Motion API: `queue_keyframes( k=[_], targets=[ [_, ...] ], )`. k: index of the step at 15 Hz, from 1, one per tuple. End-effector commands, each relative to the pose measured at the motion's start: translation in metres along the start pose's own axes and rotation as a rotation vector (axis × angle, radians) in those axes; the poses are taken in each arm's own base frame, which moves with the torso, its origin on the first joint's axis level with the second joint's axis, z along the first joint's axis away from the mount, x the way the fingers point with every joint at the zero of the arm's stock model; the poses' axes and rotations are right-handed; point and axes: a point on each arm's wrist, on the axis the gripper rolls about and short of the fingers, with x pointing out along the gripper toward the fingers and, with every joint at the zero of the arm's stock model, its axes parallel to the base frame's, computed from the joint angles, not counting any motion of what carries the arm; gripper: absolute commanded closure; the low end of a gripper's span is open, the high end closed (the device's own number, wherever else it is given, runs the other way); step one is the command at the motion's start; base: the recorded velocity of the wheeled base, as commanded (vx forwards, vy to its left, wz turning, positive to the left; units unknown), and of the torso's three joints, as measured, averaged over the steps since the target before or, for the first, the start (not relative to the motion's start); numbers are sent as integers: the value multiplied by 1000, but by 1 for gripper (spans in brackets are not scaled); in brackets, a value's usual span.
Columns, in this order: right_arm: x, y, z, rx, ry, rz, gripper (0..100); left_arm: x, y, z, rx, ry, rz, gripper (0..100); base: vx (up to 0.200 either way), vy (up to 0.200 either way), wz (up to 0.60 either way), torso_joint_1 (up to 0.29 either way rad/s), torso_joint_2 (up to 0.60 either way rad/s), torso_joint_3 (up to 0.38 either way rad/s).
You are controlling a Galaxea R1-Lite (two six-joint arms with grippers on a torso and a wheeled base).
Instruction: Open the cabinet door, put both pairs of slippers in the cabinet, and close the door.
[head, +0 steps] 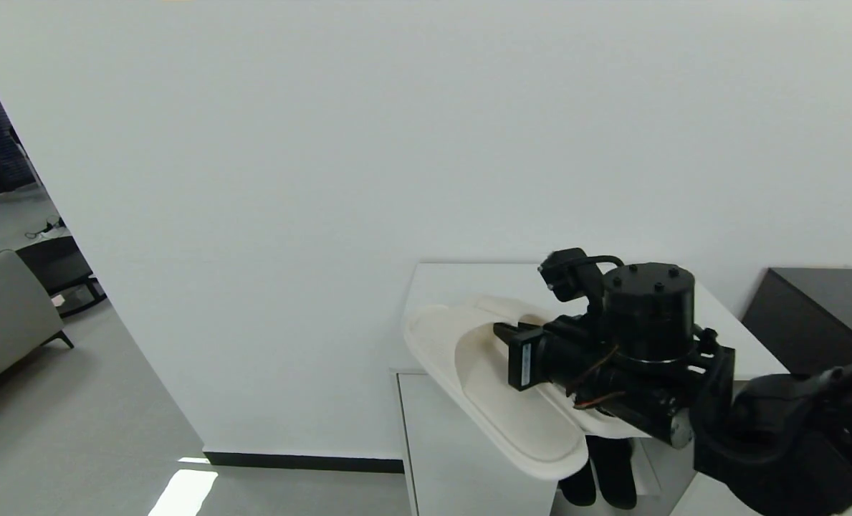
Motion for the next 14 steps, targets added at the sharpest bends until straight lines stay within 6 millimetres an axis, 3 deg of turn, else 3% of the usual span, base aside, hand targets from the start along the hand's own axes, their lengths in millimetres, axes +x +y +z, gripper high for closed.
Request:
queue_keyframes(
  k=[1,10,14],
  targets=[
    [-36,14,8,-4,-29,67,100,0,0,0,0,1,-1,100,0,0,0,0,0,0],
    [-48,15,-7,-15,3,111,100,0,0,0,0,1,-1,100,-200,0,0,1,2,3],
    [-60,15,-5,-12,15,221,100,0,0,0,1,1,1,100,0,0,0,0,0,0]
  ],
)
